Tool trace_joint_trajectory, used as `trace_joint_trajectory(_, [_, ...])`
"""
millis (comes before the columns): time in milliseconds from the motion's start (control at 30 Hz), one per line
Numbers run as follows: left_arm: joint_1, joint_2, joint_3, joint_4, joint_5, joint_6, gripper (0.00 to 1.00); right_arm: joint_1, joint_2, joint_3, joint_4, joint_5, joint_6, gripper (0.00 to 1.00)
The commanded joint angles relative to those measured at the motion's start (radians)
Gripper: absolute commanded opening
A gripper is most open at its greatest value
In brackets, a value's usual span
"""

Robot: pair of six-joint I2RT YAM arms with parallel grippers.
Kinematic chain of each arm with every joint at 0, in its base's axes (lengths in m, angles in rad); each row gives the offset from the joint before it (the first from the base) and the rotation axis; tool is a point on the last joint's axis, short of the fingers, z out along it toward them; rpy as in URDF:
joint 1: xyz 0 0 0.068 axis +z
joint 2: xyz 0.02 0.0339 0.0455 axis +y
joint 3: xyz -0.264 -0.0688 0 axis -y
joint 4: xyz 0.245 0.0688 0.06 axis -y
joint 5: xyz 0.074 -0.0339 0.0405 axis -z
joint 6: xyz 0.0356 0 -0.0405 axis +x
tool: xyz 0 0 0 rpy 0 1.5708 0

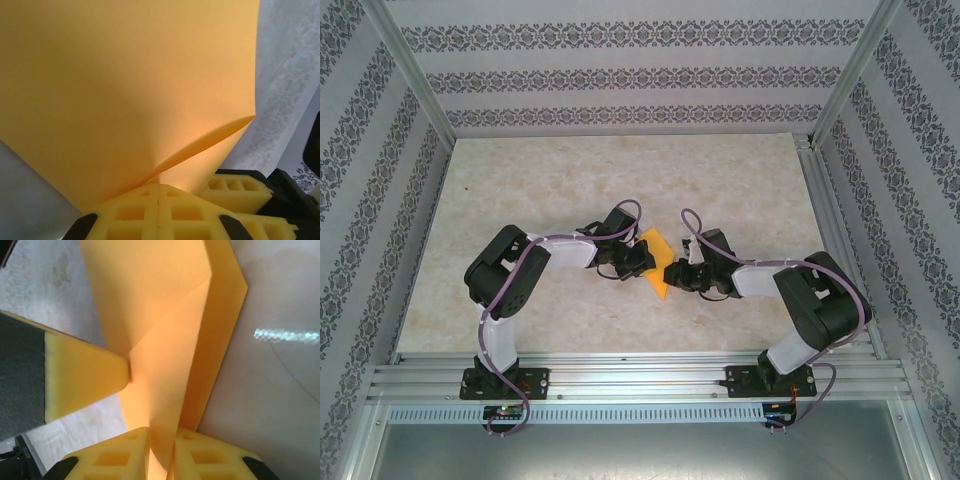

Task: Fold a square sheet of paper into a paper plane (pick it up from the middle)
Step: Fourth fold the wing at the center of the table.

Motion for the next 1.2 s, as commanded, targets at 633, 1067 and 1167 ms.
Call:
trace_joint_trajectory(633, [-0.002,-0.073,0.043,0.112,-0.008,-0.127,0.48,0.180,-0.086,-0.090,0.072,0.407,-0.195,0.04])
trace_joint_trajectory(1067, [-0.003,-0.031,0.089,0.095,0.012,-0.184,0.67,0.256,-0.085,-0.071,0.025,0.540,-0.252,0.03])
trace_joint_trajectory(1167, [-0.003,-0.029,0.101,0.041,0.006,-0.181,0.66,0.274,-0.087,-0.071,0.023,0.574,-0.261,0.03])
